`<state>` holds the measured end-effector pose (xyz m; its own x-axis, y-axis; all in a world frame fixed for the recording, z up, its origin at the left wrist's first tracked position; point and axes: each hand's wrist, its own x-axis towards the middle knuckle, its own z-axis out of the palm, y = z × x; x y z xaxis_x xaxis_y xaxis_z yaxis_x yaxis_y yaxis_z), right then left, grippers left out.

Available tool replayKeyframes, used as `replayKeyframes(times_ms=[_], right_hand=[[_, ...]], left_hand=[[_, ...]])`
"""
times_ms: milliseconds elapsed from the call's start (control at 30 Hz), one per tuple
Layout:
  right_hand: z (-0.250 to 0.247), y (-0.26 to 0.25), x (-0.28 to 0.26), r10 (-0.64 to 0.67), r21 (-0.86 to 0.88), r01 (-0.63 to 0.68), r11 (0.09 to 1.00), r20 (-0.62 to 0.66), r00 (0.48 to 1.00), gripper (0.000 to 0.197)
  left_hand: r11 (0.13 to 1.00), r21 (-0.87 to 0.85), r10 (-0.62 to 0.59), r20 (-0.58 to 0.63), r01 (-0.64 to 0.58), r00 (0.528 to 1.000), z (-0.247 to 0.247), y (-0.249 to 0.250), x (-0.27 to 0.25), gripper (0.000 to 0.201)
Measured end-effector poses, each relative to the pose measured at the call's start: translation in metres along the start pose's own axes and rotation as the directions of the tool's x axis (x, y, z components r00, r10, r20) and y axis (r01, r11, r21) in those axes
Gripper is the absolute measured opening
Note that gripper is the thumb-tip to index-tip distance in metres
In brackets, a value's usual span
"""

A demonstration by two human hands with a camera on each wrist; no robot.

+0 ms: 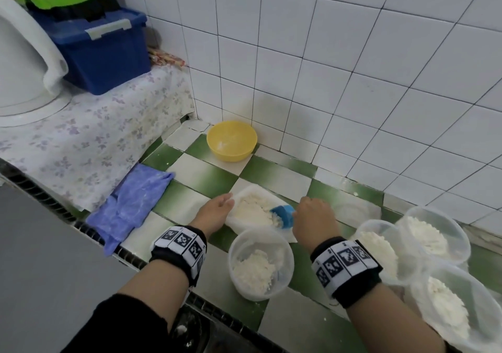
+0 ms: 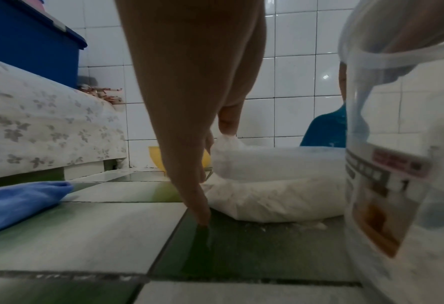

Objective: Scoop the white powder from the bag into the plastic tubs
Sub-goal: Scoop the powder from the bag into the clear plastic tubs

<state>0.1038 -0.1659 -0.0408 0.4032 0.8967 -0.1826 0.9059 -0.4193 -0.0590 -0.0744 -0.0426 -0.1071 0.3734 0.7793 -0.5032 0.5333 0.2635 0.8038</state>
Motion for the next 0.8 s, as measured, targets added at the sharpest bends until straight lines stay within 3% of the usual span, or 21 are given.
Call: replayKeyframes(times_ms=[100, 200, 333, 567, 800], right_hand=[[0.008, 0.012, 0.005, 0.121, 0.194, -0.135, 0.972, 0.081, 0.989, 0.024], [0.013, 0.019, 0.002, 0.231, 0.434, -0.271, 0.859, 0.144, 0.962, 0.017], [0.029, 0.018, 0.002, 0.292, 0.596, -0.353, 0.721, 0.200, 0.935, 0.009], [0.051, 0.014, 0.020, 0.285, 0.714, -0.443, 0.542, 0.340, 0.896, 0.011], [0.048, 0.005, 0.041, 0.188, 0.736, -0.385, 0.557, 0.340, 0.922, 0.017]], left_hand=[[0.999, -0.032, -0.033, 0.009, 0.034, 0.999, 0.001, 0.000, 0.003, 0.039], [0.992, -0.099, -0.072, 0.002, 0.072, 0.997, 0.001, -0.003, 0.004, 0.034], [0.986, -0.148, -0.077, -0.001, 0.076, 0.997, 0.002, -0.005, 0.006, 0.026], [0.973, -0.197, -0.123, 0.004, 0.121, 0.992, 0.003, -0.008, 0.003, 0.026], [0.970, -0.209, -0.136, -0.026, 0.127, 0.990, -0.001, -0.015, -0.003, 0.024]])
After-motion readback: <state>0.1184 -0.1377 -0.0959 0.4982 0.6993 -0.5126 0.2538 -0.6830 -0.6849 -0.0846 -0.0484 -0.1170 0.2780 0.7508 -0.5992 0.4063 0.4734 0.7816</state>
